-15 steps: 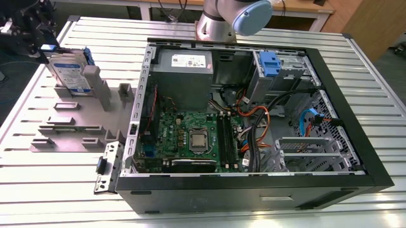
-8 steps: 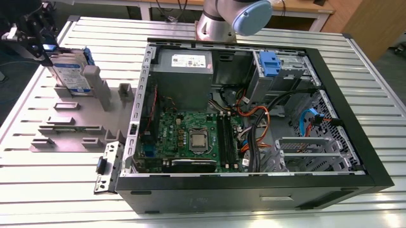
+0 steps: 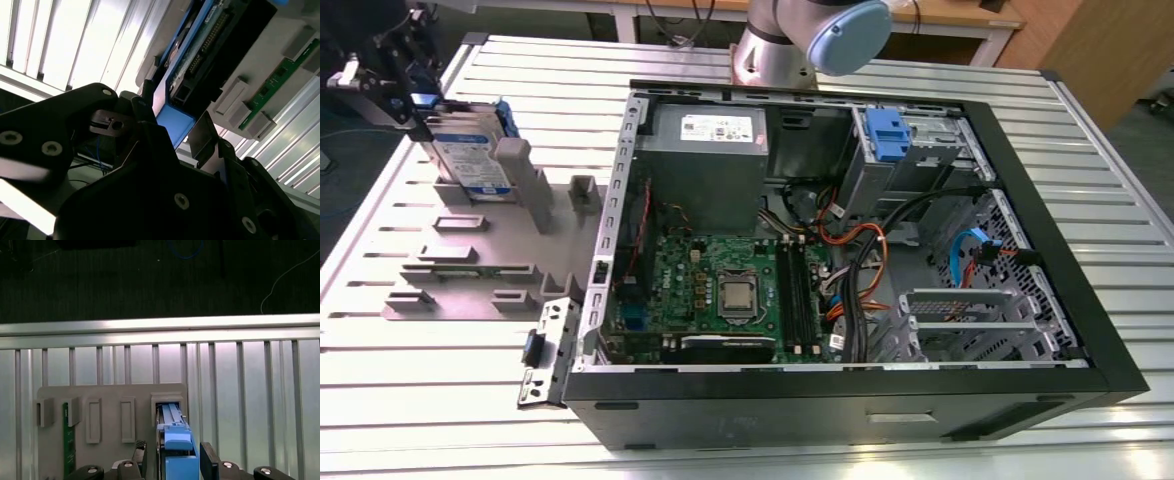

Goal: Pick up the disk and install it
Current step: 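Pick up the disk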

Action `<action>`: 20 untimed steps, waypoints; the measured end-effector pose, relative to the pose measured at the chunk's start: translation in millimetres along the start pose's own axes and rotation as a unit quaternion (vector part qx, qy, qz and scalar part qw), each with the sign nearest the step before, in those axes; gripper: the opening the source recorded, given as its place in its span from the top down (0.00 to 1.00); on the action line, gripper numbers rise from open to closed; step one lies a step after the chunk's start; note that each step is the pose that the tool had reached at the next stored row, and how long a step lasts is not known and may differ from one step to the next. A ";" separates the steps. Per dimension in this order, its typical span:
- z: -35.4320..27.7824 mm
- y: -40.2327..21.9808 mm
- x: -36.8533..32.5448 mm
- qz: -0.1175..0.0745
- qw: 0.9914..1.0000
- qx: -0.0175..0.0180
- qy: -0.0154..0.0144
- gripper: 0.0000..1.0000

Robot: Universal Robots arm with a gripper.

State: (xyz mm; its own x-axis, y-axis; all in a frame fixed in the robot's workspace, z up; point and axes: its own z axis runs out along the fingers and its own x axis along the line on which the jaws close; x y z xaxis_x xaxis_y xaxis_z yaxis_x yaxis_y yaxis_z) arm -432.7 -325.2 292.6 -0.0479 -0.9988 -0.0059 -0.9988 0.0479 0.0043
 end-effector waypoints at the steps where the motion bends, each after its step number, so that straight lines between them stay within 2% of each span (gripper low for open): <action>1: 0.4 0.3 0.0 0.000 1.000 0.000 0.000 0.46; 15: 2.3 2.5 0.0 0.000 1.000 0.000 -0.001 0.46; 20: 2.7 2.6 -2.3 0.000 1.000 0.000 -0.001 0.46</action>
State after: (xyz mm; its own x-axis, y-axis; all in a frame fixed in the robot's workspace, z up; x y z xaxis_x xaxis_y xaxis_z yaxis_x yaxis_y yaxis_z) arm -435.2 -322.8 290.0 -0.0480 -0.9988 -0.0086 -0.9988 0.0480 0.0043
